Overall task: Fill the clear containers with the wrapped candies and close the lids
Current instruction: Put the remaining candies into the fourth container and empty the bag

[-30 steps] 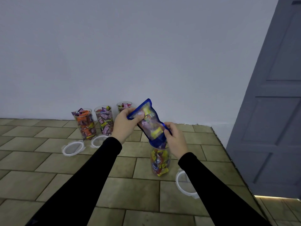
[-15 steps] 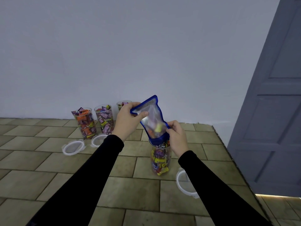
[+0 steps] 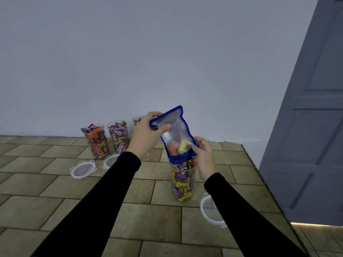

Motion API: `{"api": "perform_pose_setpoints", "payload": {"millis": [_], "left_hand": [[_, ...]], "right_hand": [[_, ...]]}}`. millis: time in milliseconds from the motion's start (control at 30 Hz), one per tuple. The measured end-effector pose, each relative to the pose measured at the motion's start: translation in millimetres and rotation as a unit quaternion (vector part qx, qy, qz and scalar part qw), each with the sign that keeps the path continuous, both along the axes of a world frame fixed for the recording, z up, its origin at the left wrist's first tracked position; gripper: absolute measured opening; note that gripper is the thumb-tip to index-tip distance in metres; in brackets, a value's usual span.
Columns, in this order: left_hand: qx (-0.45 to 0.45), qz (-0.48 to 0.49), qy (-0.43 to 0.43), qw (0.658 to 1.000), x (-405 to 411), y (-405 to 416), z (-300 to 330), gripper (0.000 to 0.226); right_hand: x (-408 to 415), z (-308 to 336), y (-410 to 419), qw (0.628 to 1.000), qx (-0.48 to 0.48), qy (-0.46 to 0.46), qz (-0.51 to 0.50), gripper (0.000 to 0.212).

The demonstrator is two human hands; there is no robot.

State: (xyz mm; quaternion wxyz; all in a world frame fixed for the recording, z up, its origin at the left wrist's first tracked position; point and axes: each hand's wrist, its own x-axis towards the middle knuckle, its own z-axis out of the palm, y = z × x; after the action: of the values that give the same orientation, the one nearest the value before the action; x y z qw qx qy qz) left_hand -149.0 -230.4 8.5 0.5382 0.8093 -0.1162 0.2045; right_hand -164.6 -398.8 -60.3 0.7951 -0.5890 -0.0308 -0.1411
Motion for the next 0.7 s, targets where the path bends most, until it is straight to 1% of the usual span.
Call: {"api": "perform_pose_setpoints", "payload": {"millis": [100, 233, 433, 567, 700], "left_hand": [[-0.007, 0.004, -0.014, 1.0, -3, -2, 3, 0.039], [-0.021, 0.01, -0.025, 0.999, -7, -1, 5, 0.039], [-0.03, 0.011, -0.034, 0.999, -11, -3, 9, 0.037], [-0.018, 0.014, -0.031, 0.999, -10, -3, 5, 0.037], [-0.03, 0.017, -0.043, 0.998, -11, -5, 9, 0.033]], "right_hand": [[1, 0, -2, 1.0, 0.025, 0.001, 0.008, 0.024], [2, 0, -2, 1.0, 0.028, -0.007, 0.012, 0.021], [1, 0, -2, 0.999, 0.033, -0.01, 0.009, 0.023], [2, 0, -2, 1.0, 0.018, 0.004, -0.002, 0.025], [7, -5, 0, 1.0, -0.017, -0.003, -0.023, 0.017]]}}
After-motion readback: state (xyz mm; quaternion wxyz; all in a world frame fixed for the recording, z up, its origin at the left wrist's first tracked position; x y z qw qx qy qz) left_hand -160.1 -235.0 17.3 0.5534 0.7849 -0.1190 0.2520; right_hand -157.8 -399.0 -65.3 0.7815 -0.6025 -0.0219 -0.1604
